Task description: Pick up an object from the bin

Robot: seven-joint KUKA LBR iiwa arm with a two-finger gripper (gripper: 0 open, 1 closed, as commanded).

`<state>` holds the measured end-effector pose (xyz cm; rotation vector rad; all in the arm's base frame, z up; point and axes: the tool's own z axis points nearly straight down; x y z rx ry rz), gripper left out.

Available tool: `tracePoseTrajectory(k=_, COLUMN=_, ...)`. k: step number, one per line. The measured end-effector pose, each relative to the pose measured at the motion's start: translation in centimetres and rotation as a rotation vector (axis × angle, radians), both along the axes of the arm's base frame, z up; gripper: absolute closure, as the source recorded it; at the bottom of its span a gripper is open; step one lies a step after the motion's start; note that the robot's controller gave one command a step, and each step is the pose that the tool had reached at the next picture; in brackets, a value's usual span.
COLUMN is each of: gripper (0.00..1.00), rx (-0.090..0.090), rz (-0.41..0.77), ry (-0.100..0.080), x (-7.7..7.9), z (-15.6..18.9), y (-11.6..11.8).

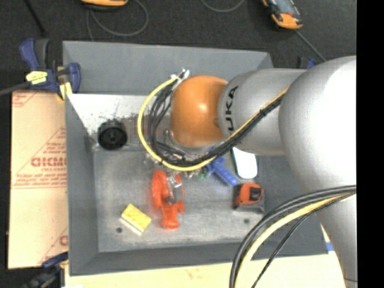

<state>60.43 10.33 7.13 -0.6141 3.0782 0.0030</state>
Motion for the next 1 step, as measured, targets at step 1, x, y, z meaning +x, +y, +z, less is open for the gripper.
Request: tracePoseTrajectory(k=1, gripper=1.00, rx=-0.001, rz=-0.001, ry=0.001, x=0.05, z=0.19, y=-0.02)
